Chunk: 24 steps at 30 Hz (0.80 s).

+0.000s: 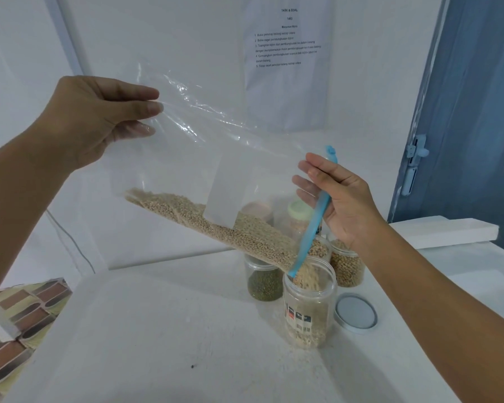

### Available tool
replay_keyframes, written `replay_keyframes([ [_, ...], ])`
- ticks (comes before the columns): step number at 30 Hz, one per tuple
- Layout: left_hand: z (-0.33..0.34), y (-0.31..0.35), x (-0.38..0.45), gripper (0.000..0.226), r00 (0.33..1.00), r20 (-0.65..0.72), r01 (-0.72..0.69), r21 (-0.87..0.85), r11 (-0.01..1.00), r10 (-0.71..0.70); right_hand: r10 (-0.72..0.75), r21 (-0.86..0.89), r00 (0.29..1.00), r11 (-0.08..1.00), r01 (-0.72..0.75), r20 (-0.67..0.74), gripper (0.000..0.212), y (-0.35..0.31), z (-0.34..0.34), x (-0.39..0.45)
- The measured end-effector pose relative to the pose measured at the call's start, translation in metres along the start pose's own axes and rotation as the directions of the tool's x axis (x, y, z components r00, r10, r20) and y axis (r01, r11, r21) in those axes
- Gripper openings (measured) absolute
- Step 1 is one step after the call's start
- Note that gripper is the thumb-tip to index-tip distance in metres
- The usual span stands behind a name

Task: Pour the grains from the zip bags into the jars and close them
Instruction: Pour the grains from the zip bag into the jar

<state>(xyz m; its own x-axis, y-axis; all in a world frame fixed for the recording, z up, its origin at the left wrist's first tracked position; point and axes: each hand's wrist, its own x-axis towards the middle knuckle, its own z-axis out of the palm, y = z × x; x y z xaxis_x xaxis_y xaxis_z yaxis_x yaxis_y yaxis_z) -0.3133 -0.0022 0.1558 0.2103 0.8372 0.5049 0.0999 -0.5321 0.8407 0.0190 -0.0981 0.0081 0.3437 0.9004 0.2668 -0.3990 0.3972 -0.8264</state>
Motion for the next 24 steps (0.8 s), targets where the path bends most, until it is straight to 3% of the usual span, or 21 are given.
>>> replay_keyframes([
  [24, 0.0019, -0.0084, 0.008, 0.018, 1.0, 0.02, -0.003, -0.011, 1.0, 0.003, 0.002, 0.001, 1.0, 1.0, -0.002, 0.001, 0.026, 0.0029, -0.0039, 0.0055],
])
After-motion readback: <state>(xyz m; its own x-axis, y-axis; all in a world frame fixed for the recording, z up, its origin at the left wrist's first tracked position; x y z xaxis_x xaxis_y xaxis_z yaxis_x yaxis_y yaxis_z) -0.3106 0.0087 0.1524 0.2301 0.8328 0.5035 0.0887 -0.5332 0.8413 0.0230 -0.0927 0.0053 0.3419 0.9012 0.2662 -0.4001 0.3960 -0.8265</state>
